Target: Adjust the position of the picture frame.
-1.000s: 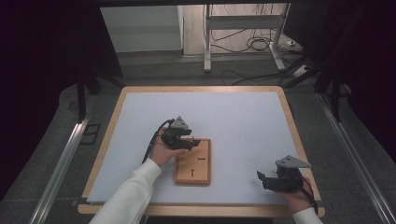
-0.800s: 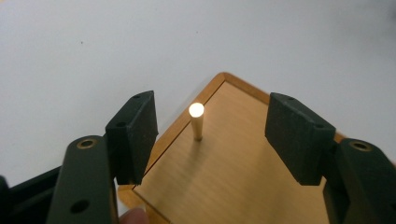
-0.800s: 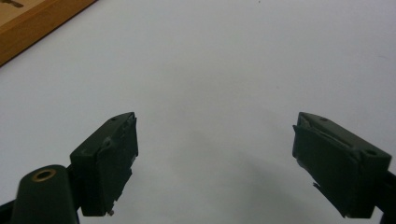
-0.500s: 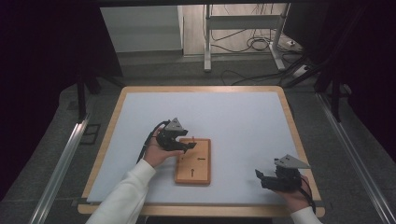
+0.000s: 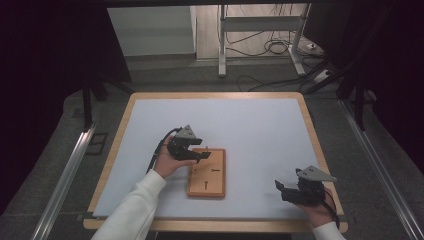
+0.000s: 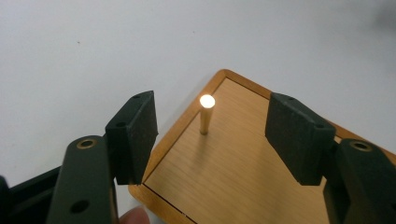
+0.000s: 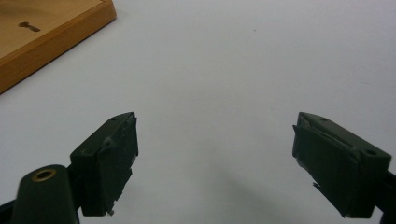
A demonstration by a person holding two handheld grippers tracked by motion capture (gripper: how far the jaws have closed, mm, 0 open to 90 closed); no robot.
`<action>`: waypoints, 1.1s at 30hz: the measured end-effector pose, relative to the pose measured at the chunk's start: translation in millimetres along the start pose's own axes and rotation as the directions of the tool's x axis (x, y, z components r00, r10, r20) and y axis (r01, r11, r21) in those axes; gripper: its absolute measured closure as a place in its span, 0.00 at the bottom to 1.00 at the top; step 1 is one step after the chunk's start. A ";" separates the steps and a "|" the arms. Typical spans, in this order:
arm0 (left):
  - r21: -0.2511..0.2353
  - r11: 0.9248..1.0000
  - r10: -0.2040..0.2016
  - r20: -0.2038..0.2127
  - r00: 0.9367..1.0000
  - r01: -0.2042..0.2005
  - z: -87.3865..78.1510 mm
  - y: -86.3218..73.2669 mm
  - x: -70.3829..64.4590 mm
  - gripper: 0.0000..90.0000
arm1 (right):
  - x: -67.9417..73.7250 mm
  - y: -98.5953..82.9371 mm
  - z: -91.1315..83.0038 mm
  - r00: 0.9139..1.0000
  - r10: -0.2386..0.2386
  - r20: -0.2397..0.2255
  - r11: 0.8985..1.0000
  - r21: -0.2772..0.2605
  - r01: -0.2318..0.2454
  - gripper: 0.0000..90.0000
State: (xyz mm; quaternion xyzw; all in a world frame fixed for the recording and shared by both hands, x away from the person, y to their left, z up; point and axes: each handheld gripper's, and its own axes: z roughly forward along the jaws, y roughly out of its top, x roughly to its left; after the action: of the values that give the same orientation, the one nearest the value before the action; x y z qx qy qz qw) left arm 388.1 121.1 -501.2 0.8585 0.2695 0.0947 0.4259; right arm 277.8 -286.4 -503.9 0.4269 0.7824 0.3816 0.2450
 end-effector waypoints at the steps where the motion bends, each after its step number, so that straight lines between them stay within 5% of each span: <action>1: 0.000 1.000 0.000 0.000 1.000 0.000 0.0 0.0 0.0 0.38 | 0.2 1.1 2.4 1.000 -0.002 0.000 1.000 0.004 0.002 0.16; 8: -0.031 0.999 -0.033 0.032 0.999 0.034 -5.8 -2.2 8.0 0.38 | 8.5 2.9 3.6 0.999 -0.030 -0.012 1.000 0.005 0.030 0.16; 15: -0.012 1.000 -0.001 0.054 0.999 0.001 0.8 -0.8 8.3 0.40 | 3.6 3.2 1.7 1.000 -0.013 -0.001 1.000 -0.005 0.013 0.16; 33: 0.021 1.000 -0.001 0.094 0.996 -0.001 21.5 4.3 6.7 0.41 | 4.2 0.7 -6.6 1.000 -0.018 0.005 1.000 -0.020 0.018 0.16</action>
State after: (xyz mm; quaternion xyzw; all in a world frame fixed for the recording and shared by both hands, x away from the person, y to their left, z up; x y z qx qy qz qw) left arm 403.8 108.1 -511.6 0.8663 0.2501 0.0513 0.4293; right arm 271.3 -285.1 -499.7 0.4182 0.7818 0.3861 0.2546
